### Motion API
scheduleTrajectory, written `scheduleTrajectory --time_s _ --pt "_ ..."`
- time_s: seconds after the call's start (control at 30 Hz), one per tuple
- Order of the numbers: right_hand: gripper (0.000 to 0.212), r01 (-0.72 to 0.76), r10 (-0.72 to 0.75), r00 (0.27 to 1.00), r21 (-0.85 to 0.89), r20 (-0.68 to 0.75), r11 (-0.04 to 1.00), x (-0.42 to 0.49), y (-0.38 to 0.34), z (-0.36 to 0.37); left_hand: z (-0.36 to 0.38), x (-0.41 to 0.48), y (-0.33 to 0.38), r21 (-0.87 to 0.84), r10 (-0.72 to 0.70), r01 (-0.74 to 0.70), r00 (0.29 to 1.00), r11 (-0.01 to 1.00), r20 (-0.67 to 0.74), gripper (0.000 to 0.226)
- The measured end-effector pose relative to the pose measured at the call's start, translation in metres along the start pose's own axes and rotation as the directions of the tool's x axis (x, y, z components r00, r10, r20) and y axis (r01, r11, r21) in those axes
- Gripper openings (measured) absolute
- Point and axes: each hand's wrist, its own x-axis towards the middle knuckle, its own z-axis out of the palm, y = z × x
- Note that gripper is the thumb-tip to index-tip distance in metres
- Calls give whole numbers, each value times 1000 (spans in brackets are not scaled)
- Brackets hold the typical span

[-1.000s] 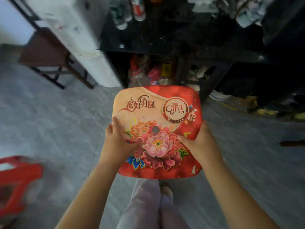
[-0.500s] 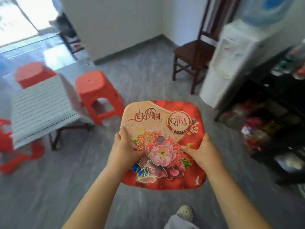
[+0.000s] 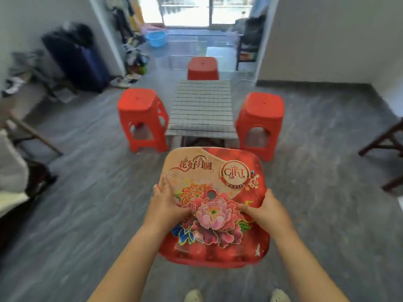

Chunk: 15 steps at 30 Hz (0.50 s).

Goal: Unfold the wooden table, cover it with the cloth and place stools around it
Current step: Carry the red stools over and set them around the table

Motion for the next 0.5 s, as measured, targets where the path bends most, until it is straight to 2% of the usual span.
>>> scheduleTrajectory --time_s 0.27,0.5 --pt "72 145 -131 981 -89 145 985 28 -123 104 -87 40 -112 -72 -191 184 975 980 -110 133" --pt "69 171 -150 968 -86 202 982 114 -167 133 -89 122 -125 -87 -254 245 960 966 -120 133"
